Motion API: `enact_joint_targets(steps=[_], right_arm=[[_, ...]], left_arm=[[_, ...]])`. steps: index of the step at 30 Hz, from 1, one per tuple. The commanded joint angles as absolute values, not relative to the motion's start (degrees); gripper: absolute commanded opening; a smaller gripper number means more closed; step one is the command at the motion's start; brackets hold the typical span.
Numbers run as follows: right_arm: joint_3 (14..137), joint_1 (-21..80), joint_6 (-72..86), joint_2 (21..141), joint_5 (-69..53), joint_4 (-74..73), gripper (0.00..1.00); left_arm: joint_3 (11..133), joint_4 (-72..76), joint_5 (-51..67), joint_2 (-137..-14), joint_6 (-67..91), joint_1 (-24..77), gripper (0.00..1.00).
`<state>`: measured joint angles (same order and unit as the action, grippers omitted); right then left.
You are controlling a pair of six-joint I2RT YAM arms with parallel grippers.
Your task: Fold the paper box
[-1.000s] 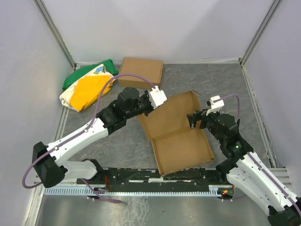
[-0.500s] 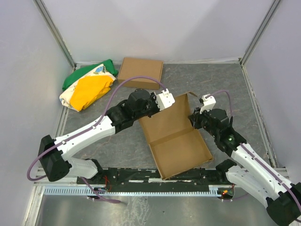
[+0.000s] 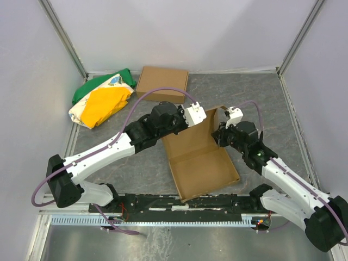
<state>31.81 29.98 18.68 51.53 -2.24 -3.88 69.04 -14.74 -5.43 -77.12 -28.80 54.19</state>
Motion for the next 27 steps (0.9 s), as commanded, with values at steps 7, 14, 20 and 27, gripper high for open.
enact_joint_targets(steps=[7,14,20,27], right_arm=[[35.0,30.7,18.1,56.7,-5.0,4.0,0.52],[37.1,30.7,16.6,52.5,-3.4,-1.3,0.57],[39.7,30.7,16.5,41.5,-3.2,-12.7,1.00],[37.3,30.7,22.0,27.4,2.0,-24.8,0.99]], left_arm=[[68.2,-8.8,0.9,-74.0,-28.2,54.9,0.03],[67.9,-8.8,-0.4,-73.7,-29.1,55.0,0.03],[68.2,-8.8,-2.0,-73.0,-31.1,55.0,0.03],[68.7,-8.0,-6.3,-73.3,-36.8,55.1,0.03]])
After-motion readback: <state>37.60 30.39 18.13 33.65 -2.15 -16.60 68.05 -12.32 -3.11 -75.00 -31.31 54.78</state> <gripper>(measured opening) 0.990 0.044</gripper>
